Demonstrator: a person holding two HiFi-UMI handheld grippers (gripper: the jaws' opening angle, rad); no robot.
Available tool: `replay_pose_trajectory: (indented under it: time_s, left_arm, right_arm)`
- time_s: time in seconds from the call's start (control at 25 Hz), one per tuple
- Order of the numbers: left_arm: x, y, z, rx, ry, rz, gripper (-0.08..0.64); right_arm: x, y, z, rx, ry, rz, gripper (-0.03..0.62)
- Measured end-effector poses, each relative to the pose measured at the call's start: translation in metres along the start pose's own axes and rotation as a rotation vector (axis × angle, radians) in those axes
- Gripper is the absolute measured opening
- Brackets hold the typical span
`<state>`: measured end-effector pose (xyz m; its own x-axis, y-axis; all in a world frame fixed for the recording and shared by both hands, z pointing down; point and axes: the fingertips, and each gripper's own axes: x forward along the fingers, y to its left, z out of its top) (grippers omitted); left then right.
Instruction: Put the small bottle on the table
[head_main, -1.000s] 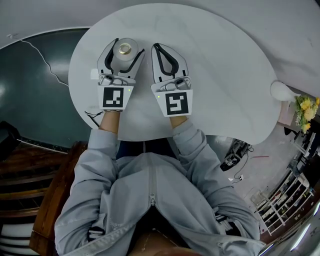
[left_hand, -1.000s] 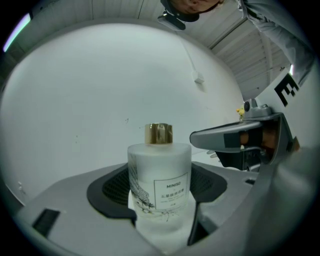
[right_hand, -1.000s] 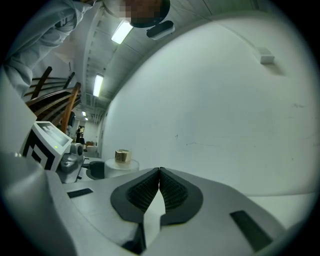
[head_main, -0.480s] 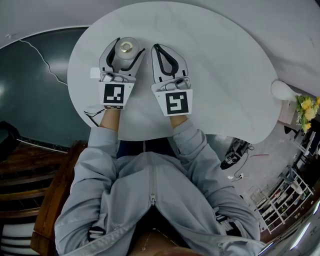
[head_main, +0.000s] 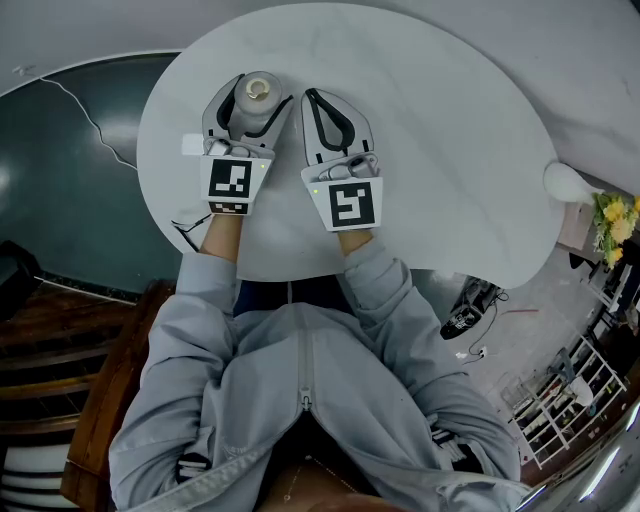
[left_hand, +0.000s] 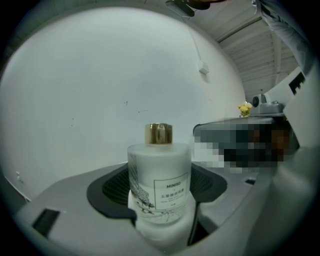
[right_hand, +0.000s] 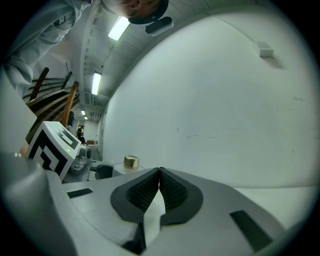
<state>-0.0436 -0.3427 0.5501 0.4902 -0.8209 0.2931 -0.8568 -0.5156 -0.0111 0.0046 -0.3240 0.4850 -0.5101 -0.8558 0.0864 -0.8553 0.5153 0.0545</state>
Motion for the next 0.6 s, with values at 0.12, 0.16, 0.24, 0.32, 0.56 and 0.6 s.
replay_pose_trajectory:
  time_s: [0.12, 0.16, 0.24, 0.32, 0.56, 0.6]
  left_arm:
    - [0.002, 0.0, -0.005, -0.015, 0.034, -0.008, 0.331]
    - [0.002, 0.0, -0.007, -0.023, 0.044, -0.011, 0.331]
    - [0.003, 0.0, -0.01, -0.034, 0.061, -0.014, 0.331]
    - [0.004, 0.0, -0.013, -0.041, 0.081, -0.017, 0.331]
    - [0.006, -0.001, -0.018, -0.033, 0.135, -0.027, 0.331]
    - [0.006, -0.002, -0.019, -0.027, 0.145, -0.029, 0.331]
  right_arm:
    - [0.0, 0.001, -0.001, 0.001, 0.006, 0.002, 0.026]
    - [0.0, 0.002, -0.002, 0.002, 0.007, 0.002, 0.026]
    - [0.0, 0.002, -0.002, 0.004, 0.006, 0.001, 0.026]
    - [0.001, 0.002, -0.001, 0.005, 0.005, 0.001, 0.026]
    - [0.001, 0.005, -0.001, 0.004, 0.01, 0.005, 0.026]
    - [0.001, 0.006, -0.002, 0.004, 0.012, 0.006, 0.026]
